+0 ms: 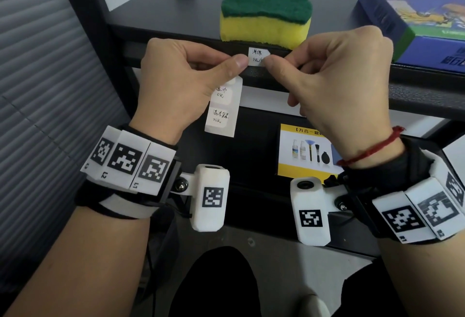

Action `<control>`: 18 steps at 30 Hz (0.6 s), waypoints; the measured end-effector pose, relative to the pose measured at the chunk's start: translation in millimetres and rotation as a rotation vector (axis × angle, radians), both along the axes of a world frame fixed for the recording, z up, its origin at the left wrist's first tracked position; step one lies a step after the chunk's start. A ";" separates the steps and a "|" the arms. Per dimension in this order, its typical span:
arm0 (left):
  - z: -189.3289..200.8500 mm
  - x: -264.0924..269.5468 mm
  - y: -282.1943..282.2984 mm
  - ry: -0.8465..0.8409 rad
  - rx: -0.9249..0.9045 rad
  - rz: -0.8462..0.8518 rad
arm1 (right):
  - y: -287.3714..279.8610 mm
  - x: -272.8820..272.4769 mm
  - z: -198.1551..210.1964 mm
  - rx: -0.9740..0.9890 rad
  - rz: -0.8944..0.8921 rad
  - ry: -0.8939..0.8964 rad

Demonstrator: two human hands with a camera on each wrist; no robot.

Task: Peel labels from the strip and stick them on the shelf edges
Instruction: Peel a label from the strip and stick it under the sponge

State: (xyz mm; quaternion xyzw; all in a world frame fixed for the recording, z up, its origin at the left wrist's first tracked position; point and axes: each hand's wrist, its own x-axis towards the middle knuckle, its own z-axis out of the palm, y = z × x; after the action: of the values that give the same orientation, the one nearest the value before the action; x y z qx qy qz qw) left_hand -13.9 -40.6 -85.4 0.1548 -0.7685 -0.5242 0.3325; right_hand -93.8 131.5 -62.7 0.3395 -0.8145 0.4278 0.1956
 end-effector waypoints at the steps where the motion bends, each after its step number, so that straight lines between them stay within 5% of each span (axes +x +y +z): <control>1: 0.5 0.1 0.1 0.001 0.004 0.001 | 0.1 0.1 0.2 -0.007 0.002 -0.003; 18: 5.3 0.9 5.2 -0.004 0.026 0.033 | 1.2 0.1 3.2 -0.004 0.031 -0.054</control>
State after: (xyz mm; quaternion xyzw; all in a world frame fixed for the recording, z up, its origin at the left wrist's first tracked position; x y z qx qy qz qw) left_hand -13.0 -35.4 -80.1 0.1729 -0.7596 -0.5283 0.3377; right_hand -93.8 132.8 -59.4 0.3398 -0.8133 0.4416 0.1677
